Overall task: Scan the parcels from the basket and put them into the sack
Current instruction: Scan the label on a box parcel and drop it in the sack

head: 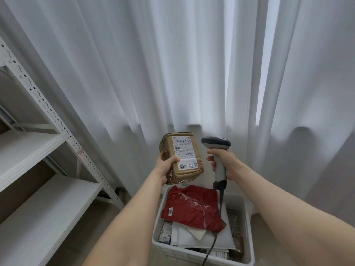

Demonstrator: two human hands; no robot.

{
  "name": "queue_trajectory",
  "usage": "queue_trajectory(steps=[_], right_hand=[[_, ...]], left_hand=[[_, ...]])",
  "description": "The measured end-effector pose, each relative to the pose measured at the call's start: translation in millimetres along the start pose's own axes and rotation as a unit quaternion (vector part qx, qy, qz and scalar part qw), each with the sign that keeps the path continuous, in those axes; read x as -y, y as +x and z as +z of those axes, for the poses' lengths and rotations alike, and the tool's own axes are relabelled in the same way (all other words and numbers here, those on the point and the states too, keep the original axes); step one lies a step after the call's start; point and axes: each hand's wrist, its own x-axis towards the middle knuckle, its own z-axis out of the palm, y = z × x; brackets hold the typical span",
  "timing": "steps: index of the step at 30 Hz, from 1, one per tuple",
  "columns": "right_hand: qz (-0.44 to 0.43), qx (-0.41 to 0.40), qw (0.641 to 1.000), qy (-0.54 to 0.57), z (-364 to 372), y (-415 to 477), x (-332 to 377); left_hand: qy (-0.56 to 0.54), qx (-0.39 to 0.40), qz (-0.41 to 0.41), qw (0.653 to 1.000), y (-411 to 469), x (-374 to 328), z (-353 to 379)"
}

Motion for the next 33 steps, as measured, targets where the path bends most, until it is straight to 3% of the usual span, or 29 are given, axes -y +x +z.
queue_trajectory(steps=[5, 20, 26, 29, 33], right_hand=[[0.006, 0.096, 0.992, -0.086, 7, -9, 7], [0.015, 0.124, 0.980, -0.155, 36, -14, 4], [0.013, 0.076, 0.993, -0.091, 55, -4, -9], [0.021, 0.011, 0.999, -0.036, 70, 5, -26], [0.056, -0.010, 0.998, 0.004, 93, 7, -54]], left_hand=[[-0.009, -0.007, 0.008, 1.000, 5, 1, -14], [-0.008, -0.021, 0.031, 0.999, 22, -5, -48], [-0.003, -0.035, 0.012, 0.999, 25, -6, -69], [0.022, -0.045, -0.040, 0.998, 22, -3, -87], [-0.004, -0.006, -0.098, 0.995, 11, 9, -124]])
